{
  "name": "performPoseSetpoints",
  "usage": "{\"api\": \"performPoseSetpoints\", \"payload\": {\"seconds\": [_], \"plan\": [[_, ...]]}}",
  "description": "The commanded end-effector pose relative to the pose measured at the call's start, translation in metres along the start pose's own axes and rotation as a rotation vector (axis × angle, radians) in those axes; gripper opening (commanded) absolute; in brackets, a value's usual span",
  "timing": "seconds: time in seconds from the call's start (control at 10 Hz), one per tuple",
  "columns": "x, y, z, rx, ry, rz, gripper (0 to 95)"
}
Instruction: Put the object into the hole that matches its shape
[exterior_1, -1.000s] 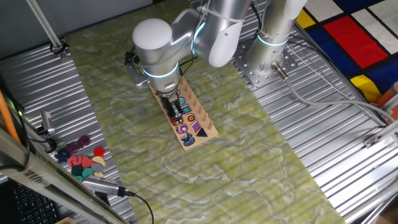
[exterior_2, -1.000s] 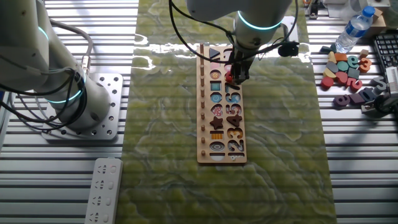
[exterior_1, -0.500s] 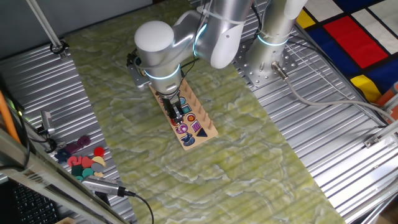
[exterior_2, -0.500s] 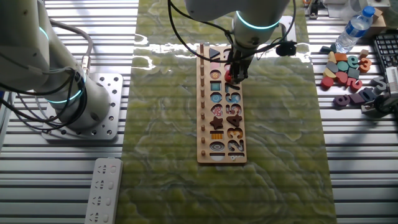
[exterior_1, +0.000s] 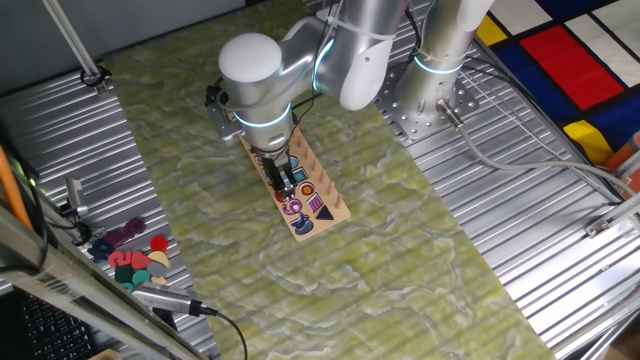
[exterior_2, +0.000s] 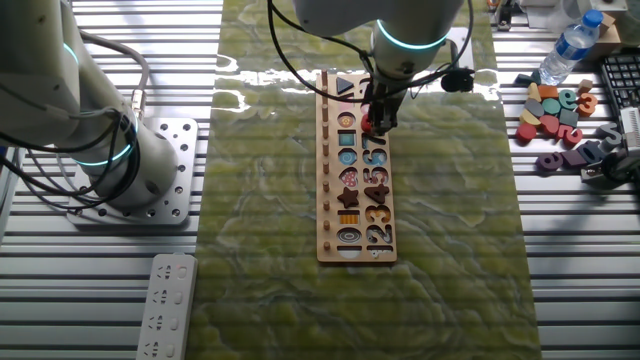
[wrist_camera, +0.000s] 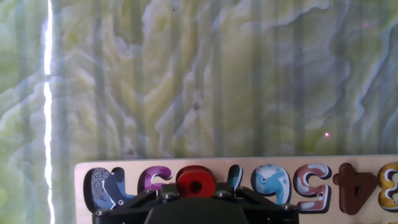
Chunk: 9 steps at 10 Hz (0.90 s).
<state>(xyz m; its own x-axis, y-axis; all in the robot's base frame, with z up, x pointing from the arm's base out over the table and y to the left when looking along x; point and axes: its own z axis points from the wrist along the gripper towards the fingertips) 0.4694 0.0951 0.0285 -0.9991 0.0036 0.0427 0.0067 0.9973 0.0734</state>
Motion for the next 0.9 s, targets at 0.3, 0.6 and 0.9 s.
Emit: {"api": "performPoseSetpoints", "payload": {"seconds": [0.3,0.6,0.9], "plan": [[0.0004,0.0007,0.0006,-0.003,-0.001,0.001,0.0],[0.0004,0.0023,0.0015,-0.003,-0.003,0.002,0.0],[0.0001,0.002,0.0026,0.001,-0.006,-0.005,0.0]]}}
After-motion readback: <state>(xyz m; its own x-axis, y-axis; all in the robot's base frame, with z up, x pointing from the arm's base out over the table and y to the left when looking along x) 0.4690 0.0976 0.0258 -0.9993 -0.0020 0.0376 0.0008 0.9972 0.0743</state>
